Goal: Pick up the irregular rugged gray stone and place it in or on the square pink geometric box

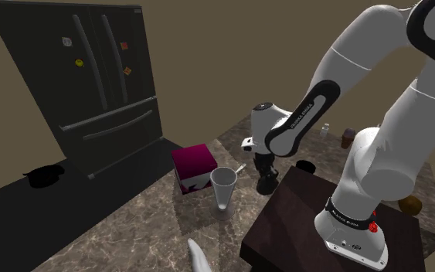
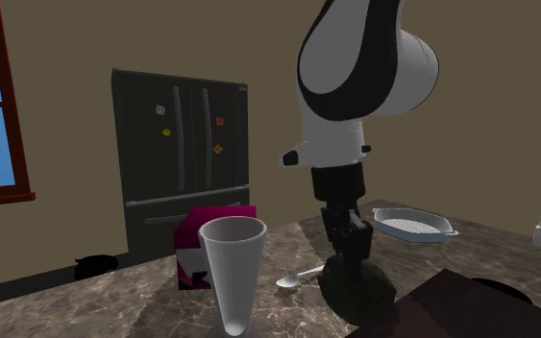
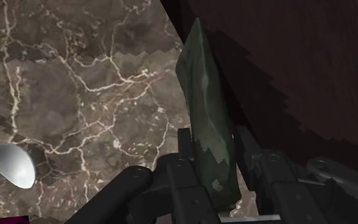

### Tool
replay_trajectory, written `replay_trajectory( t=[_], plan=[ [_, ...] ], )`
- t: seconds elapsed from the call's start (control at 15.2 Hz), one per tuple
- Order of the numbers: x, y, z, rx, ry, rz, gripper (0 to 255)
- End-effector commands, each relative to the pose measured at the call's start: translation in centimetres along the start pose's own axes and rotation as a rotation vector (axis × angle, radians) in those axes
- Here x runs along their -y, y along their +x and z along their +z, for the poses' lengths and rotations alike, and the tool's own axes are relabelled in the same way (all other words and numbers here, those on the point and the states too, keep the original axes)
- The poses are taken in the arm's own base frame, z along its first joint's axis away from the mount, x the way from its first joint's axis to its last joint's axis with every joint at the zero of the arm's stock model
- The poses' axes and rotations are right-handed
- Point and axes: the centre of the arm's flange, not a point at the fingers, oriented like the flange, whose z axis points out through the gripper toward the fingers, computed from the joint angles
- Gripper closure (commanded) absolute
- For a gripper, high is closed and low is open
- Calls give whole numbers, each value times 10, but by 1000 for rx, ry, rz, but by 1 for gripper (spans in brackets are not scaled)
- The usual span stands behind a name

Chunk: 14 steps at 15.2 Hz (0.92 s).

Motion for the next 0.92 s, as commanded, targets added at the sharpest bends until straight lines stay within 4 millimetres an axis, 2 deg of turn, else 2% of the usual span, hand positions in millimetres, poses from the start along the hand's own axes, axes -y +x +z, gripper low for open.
replay_trajectory(
  t=[0.0,0.86],
  plan=[
    [1,-1,-11,1,2,0,255],
    [10,-10,-78,1,2,0,255]
  ],
)
